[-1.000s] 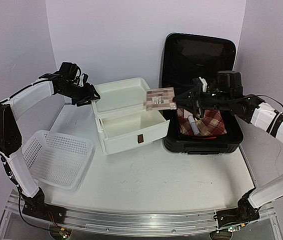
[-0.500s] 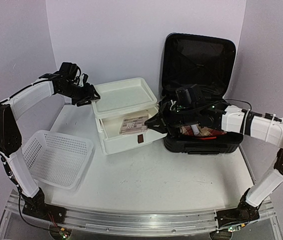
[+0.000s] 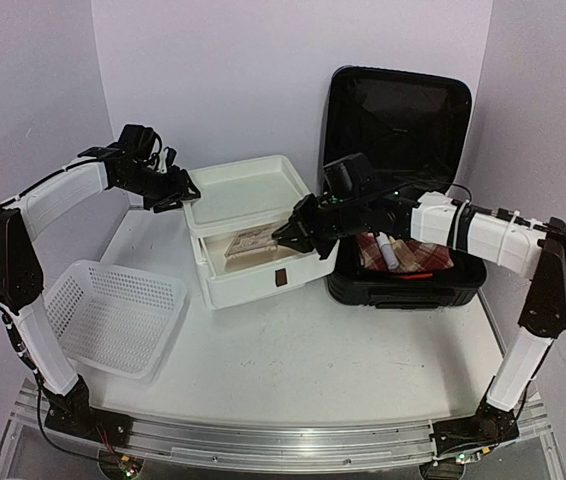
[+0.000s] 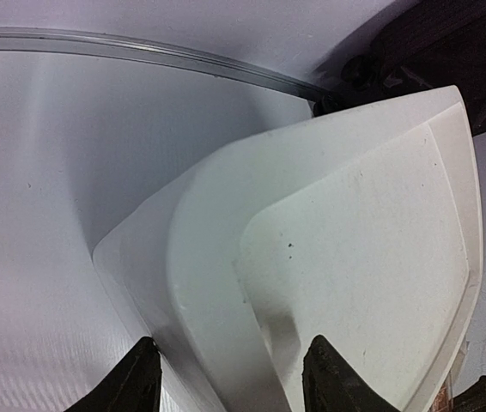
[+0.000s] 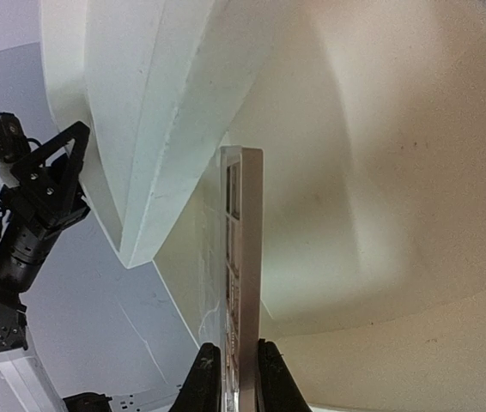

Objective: Open, take out, and arrange the luggage

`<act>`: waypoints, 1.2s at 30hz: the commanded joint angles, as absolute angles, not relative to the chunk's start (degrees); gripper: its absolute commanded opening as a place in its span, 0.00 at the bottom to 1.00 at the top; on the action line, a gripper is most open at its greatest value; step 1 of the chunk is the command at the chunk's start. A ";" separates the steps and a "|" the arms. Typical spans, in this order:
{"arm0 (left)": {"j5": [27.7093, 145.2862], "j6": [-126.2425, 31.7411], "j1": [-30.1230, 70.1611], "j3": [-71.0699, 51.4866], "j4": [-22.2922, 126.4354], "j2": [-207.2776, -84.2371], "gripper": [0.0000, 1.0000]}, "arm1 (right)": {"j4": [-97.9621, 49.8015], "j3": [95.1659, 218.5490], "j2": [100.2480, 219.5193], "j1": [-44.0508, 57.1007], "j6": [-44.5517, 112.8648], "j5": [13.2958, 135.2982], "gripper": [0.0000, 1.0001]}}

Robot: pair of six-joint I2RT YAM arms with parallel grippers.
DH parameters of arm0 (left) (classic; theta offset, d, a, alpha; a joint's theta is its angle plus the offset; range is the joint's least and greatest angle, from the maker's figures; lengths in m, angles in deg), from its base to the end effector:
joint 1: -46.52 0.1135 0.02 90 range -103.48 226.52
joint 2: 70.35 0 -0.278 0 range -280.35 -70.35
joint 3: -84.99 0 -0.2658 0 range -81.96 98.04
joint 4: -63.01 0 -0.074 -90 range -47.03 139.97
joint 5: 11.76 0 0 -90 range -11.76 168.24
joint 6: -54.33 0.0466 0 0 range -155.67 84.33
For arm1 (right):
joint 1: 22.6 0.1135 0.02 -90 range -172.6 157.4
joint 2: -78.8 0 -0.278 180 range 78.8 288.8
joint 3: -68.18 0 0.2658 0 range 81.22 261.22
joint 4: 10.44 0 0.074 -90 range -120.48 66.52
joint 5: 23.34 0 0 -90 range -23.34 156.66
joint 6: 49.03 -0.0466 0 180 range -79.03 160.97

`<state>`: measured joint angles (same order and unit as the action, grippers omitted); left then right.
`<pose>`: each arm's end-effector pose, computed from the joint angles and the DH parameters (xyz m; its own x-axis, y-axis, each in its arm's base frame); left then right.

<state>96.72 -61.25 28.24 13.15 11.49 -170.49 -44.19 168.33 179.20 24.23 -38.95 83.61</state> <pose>0.3922 -0.1451 0.3429 -0.8123 -0.1630 -0.5601 0.1830 0.8405 -0.5100 0.2872 0.3260 0.3195 -0.9166 0.3994 0.0154 0.2256 0.4852 0.8448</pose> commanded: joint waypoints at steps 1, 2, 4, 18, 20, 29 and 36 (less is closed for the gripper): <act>101.42 -60.10 26.39 11.91 8.55 -170.50 0.56 | -46.63 178.97 183.12 24.53 -33.45 86.50 0.00; 101.44 -60.10 26.39 11.91 8.56 -170.54 0.56 | -48.64 181.16 184.51 24.55 -31.81 87.41 0.00; 101.53 -60.10 26.35 11.89 8.55 -170.59 0.56 | -51.87 184.46 186.79 24.65 -28.96 89.84 0.00; 101.29 -59.93 26.39 11.81 8.68 -170.73 0.56 | -69.29 196.53 194.03 24.44 -4.04 98.77 0.00; 101.14 -59.93 26.39 11.76 8.64 -170.72 0.56 | -69.40 196.81 194.79 24.45 -2.87 99.35 0.00; 101.41 -60.10 26.39 11.76 8.61 -171.12 0.56 | -69.28 200.51 199.03 24.47 -2.10 99.45 0.00; 101.48 -60.10 26.39 11.77 8.66 -171.07 0.56 | -69.94 201.03 199.89 24.44 -1.83 96.94 0.12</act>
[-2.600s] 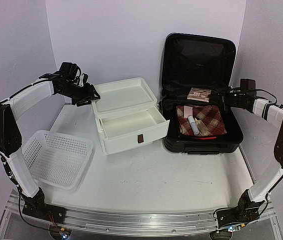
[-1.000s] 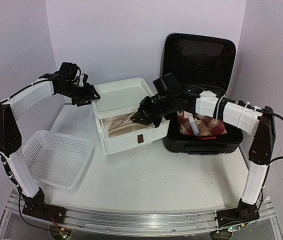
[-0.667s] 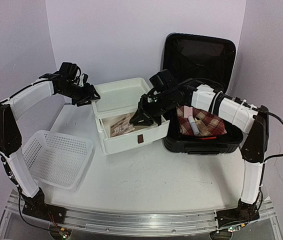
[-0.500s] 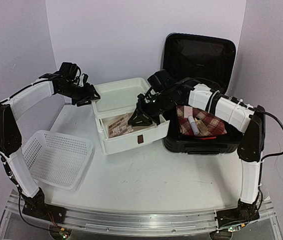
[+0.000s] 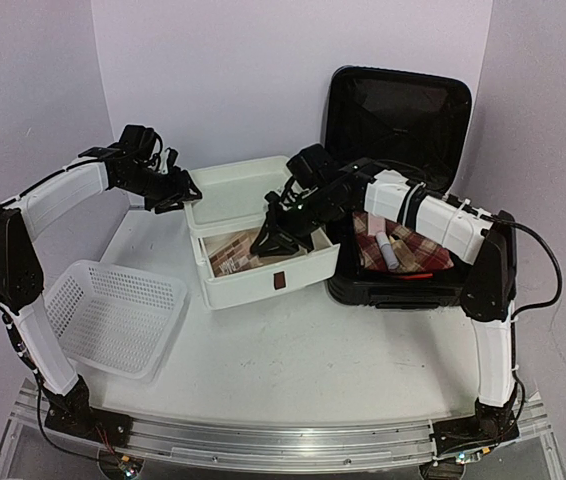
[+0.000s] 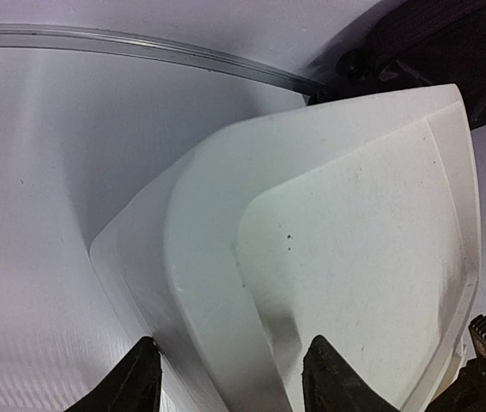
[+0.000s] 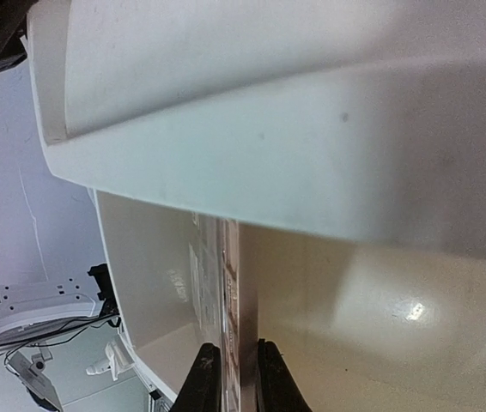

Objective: Open, take out, and arrange the luggage

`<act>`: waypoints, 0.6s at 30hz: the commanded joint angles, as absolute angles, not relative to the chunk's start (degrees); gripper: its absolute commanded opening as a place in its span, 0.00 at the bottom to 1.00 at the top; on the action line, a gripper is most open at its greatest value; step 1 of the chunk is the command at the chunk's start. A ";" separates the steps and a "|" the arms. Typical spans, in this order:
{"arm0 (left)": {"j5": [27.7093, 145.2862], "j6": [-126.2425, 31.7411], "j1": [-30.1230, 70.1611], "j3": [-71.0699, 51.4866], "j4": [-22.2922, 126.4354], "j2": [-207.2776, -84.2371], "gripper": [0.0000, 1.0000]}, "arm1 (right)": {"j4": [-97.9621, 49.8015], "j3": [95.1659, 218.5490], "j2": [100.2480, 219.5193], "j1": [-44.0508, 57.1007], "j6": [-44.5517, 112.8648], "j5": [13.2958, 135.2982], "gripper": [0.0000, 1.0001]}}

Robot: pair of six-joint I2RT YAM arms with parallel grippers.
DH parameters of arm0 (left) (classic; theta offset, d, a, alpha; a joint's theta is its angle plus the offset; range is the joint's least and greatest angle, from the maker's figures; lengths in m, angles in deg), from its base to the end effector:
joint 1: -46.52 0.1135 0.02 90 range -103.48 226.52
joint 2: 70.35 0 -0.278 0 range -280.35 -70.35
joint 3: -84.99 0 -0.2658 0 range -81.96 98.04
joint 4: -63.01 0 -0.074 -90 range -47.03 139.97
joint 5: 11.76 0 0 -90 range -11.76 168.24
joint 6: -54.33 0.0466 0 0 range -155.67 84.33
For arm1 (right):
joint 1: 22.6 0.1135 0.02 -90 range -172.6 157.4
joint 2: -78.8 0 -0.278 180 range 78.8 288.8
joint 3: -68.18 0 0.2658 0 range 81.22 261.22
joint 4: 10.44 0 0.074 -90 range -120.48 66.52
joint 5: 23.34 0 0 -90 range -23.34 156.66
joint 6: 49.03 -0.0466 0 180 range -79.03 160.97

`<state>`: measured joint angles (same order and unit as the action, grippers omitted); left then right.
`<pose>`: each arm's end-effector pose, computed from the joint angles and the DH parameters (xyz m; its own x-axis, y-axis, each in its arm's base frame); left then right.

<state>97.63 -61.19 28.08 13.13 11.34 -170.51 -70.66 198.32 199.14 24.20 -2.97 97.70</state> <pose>0.3912 -0.1468 0.3426 -0.8180 -0.1556 -0.5537 0.1925 0.8331 -0.5185 0.3213 0.3772 0.3109 -0.9694 -0.1638 -0.1830 -0.2456 0.6397 0.7283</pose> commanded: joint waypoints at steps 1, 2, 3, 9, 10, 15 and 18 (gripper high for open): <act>101.48 -60.06 26.39 11.78 8.64 -171.01 0.56 | -70.33 201.22 199.91 24.48 -1.39 96.56 0.13; 101.44 -60.02 26.39 11.80 8.66 -170.99 0.56 | -71.11 201.58 199.81 24.50 -0.88 95.70 0.16; 101.44 -60.02 26.39 11.82 8.66 -170.99 0.56 | -71.97 201.92 199.68 24.46 -0.35 94.87 0.20; 101.53 -59.95 26.39 11.79 8.60 -170.81 0.56 | -78.78 205.52 199.04 24.08 3.23 90.16 0.38; 101.44 -59.93 26.39 11.81 8.65 -170.79 0.56 | -79.54 206.21 198.84 24.12 3.79 89.70 0.38; 101.44 -59.80 26.39 11.81 8.70 -170.76 0.56 | -83.82 209.49 195.94 23.50 7.44 86.31 0.41; 101.03 -59.58 26.39 11.75 8.65 -170.81 0.56 | -86.85 209.02 191.94 22.71 11.39 81.59 0.47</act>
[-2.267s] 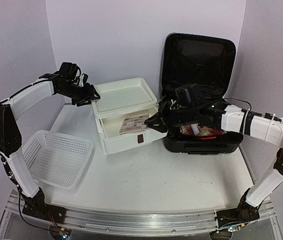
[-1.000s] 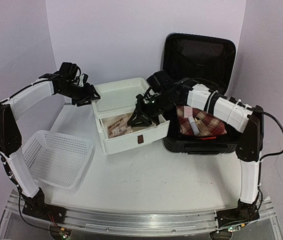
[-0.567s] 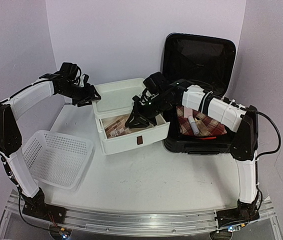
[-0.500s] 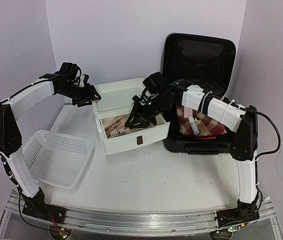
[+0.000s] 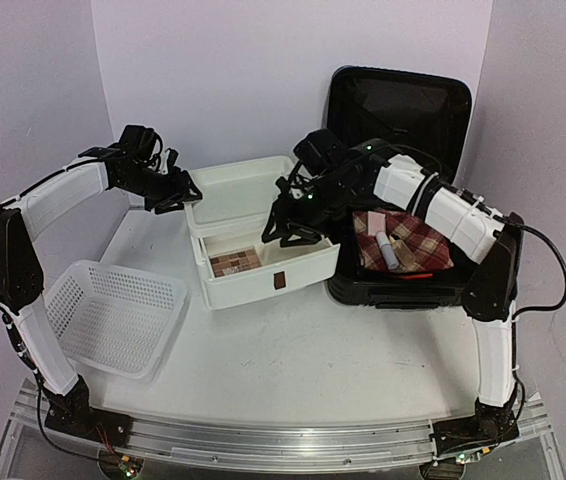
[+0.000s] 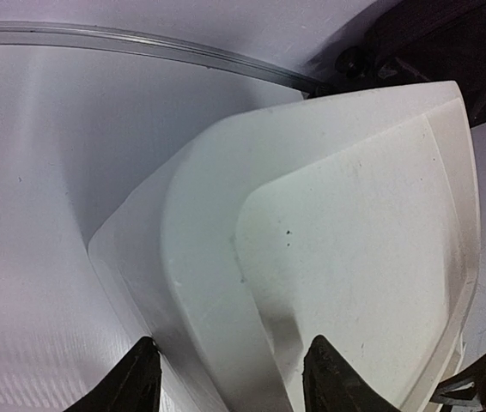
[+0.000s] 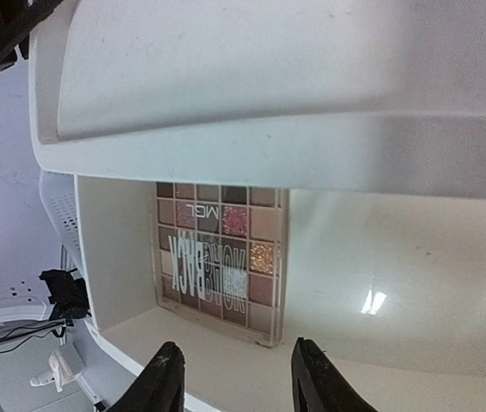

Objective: Open, take out, and arrange the luggage

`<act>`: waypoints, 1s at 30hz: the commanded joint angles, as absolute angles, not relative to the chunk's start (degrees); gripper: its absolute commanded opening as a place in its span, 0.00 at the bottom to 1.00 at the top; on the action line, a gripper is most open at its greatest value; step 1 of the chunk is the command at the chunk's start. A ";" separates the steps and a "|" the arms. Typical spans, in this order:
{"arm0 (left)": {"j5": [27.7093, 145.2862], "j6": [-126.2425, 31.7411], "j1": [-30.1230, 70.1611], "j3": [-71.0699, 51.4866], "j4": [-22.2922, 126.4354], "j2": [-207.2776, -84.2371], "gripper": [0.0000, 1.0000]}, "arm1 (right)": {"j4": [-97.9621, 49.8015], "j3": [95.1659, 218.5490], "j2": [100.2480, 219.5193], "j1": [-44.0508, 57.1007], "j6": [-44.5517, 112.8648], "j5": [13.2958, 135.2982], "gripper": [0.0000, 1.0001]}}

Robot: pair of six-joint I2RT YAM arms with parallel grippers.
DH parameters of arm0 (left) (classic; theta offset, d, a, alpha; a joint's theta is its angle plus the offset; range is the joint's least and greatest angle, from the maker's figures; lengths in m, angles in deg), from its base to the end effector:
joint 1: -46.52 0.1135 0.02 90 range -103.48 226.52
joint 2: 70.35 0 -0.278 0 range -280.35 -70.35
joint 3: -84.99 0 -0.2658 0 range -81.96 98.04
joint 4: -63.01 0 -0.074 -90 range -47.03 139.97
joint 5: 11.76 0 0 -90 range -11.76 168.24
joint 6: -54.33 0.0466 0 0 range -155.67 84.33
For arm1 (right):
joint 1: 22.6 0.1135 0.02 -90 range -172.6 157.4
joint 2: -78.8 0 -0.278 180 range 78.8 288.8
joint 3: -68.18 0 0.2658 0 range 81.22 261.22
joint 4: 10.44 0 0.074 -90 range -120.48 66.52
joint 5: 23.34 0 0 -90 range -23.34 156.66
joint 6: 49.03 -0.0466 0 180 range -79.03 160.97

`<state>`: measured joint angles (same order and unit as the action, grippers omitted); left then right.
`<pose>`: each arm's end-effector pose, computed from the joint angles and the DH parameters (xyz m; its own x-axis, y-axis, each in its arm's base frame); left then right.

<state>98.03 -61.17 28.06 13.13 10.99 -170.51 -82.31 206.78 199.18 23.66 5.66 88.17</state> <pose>0.3905 -0.1470 0.3421 -0.8228 -0.1524 -0.5475 0.1934 0.8308 -0.5219 0.3213 0.3605 0.3419 -0.9298 -0.1938 -0.3130 -0.3493 0.7331 0.5836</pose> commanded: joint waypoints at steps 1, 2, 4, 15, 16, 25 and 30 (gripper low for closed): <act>101.05 -59.51 26.39 11.81 8.66 -170.81 0.56 | -87.60 207.88 190.15 22.24 12.92 79.52 0.50; 101.02 -59.49 26.39 11.74 8.65 -170.81 0.56 | -87.83 205.72 187.93 21.59 14.22 78.16 0.53; 101.13 -59.42 26.39 11.87 8.65 -170.79 0.57 | -87.98 199.94 183.70 18.86 15.35 73.54 0.58; 101.12 -59.27 26.39 11.91 8.68 -170.43 0.57 | -88.45 189.99 185.89 -0.52 23.20 63.77 0.77; 101.17 -59.33 26.39 11.90 8.66 -170.38 0.57 | -88.47 191.66 187.90 -1.08 23.66 62.88 0.81; 101.18 -59.20 26.22 11.77 8.66 -170.93 0.57 | -88.27 210.66 208.45 -2.48 24.72 55.89 0.98; 101.52 -59.14 26.13 11.86 8.66 -171.25 0.57 | -84.62 214.73 213.45 -3.81 24.86 54.52 0.96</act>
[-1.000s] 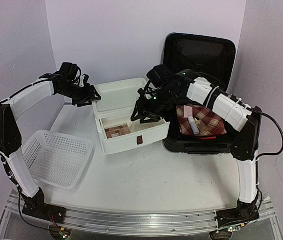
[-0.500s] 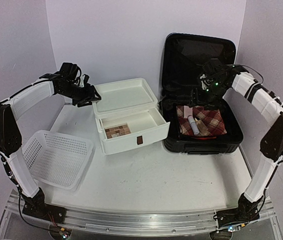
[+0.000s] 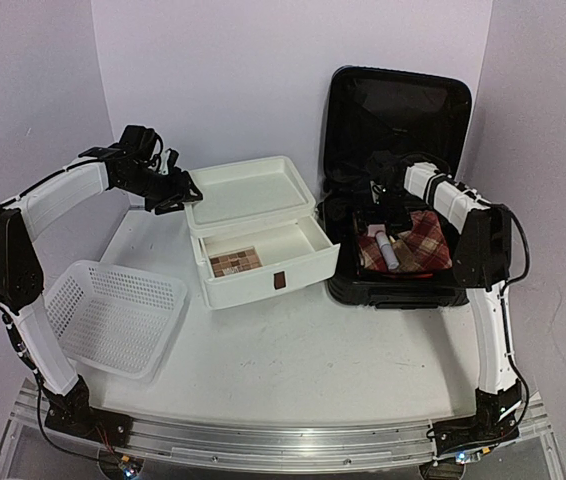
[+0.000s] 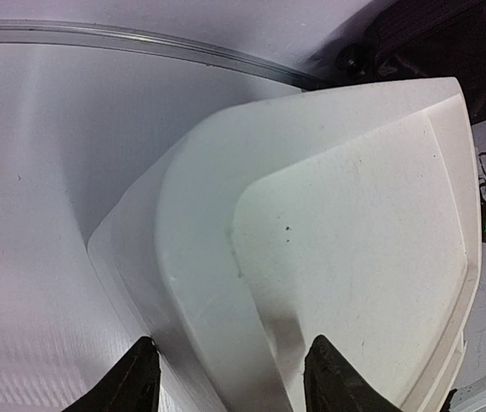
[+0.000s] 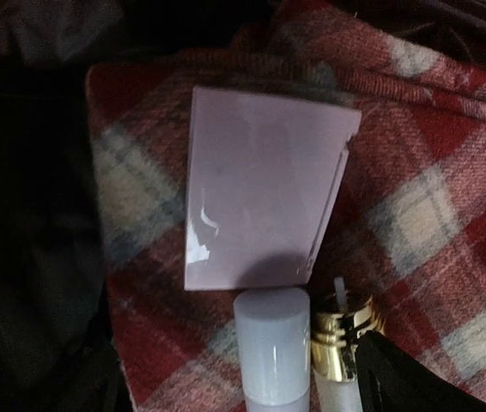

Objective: Open, take out, and arrange the luggage

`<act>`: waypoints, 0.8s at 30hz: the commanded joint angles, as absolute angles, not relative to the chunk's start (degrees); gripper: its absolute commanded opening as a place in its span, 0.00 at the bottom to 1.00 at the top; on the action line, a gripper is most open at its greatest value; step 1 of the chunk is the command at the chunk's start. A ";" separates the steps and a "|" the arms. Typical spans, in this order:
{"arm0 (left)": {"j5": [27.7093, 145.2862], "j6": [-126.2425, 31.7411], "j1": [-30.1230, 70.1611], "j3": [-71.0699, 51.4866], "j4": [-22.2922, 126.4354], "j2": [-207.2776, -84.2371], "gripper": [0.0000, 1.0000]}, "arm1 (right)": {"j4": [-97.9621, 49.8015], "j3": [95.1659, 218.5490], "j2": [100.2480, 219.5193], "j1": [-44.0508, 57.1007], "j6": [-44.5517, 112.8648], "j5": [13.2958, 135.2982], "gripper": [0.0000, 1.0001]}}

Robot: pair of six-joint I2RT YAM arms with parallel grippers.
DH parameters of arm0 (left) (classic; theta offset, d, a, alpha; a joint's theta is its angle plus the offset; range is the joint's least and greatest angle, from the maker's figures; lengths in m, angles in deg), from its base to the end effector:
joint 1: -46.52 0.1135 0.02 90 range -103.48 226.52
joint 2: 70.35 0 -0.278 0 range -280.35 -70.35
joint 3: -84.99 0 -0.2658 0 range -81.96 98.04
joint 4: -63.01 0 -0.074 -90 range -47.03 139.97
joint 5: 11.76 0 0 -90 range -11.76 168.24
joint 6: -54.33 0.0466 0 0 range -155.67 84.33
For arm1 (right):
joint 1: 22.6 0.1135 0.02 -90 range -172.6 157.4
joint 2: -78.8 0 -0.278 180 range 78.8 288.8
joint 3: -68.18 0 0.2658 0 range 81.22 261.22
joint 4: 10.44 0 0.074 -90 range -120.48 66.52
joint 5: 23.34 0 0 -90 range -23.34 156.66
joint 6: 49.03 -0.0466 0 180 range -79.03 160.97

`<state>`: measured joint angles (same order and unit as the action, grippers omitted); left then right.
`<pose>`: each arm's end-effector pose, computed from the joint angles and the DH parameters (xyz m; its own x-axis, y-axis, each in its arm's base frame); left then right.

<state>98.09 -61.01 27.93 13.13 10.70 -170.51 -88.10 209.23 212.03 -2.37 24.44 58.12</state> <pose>0.3898 -0.1478 0.3417 -0.8255 -0.1471 -0.5449 0.1956 0.8311 -0.5206 0.4857 0.1716 0.2395 -0.9281 -0.0421 -0.3701 -0.0312 0.9989 -0.0356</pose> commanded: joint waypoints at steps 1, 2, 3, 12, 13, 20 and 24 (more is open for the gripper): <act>101.52 -59.14 26.13 11.89 8.66 -171.32 0.57 | -84.01 215.23 214.20 -4.20 24.70 55.20 0.94; 101.53 -59.15 26.13 11.83 8.66 -171.33 0.57 | -83.37 215.70 214.91 -4.70 24.34 56.13 0.91; 101.55 -59.14 26.13 11.87 8.66 -171.43 0.57 | -82.95 216.08 215.49 -5.20 23.83 57.09 0.86; 101.76 -59.14 26.10 11.84 8.64 -172.12 0.57 | -79.67 219.22 220.04 -6.82 21.36 62.25 0.79; 101.82 -59.14 26.15 11.85 8.66 -172.17 0.57 | -79.32 219.36 220.37 -6.85 21.08 62.68 0.79; 101.85 -59.14 26.13 11.88 8.66 -172.18 0.57 | -77.86 219.26 220.74 -6.79 19.14 64.43 0.79; 102.02 -59.22 26.15 11.96 8.65 -172.25 0.57 | -77.58 219.29 220.00 -6.75 18.64 63.86 0.76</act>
<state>98.22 -61.04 27.91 13.13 10.53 -170.55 -80.00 217.25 220.18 -6.85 20.04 63.83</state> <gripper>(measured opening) 0.573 0.776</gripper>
